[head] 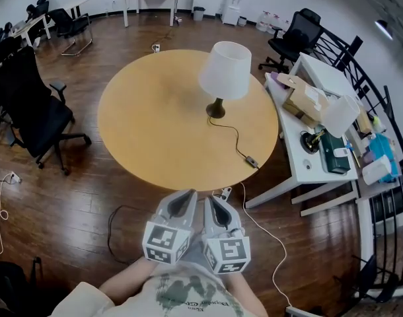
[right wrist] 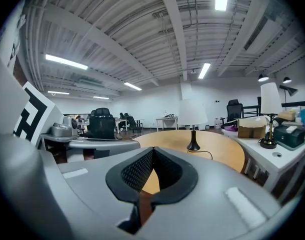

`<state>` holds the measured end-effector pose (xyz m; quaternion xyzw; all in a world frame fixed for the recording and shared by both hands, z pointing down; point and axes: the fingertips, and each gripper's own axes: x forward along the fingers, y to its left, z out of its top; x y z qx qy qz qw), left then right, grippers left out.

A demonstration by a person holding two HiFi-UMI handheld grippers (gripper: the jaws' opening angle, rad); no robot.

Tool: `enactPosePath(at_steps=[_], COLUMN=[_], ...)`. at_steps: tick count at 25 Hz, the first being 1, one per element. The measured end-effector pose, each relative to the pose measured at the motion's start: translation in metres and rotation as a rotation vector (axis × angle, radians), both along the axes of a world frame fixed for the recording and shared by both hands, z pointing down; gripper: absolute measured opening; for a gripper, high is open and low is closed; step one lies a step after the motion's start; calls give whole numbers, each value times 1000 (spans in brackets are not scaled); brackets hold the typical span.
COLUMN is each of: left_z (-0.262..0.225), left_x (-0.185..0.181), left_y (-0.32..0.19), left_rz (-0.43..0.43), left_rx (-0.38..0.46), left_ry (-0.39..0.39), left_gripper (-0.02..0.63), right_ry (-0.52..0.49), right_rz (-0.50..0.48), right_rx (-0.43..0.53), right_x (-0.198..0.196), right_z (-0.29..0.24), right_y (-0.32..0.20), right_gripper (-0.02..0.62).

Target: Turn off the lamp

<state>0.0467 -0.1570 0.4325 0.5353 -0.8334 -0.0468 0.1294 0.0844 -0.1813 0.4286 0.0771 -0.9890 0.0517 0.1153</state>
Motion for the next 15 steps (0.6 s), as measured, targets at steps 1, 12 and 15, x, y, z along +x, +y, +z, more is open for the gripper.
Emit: enactPosePath(at_steps=[1,12,15], left_z=[-1,-2,-2], left_x=[0,6,8], left_y=[1,0,1], left_rz=[2,24,28], left_rx=[2,13,11], left_ry=[-1,2,3], left_gripper=[0,0,0], right_ry=[-2,11,8], right_rz=[4,12,17], right_rx=[0,10,7], right_x=[0,4,5], right_z=[0,-1,-1], right_y=[1,3,3], right_gripper=[0,0,0])
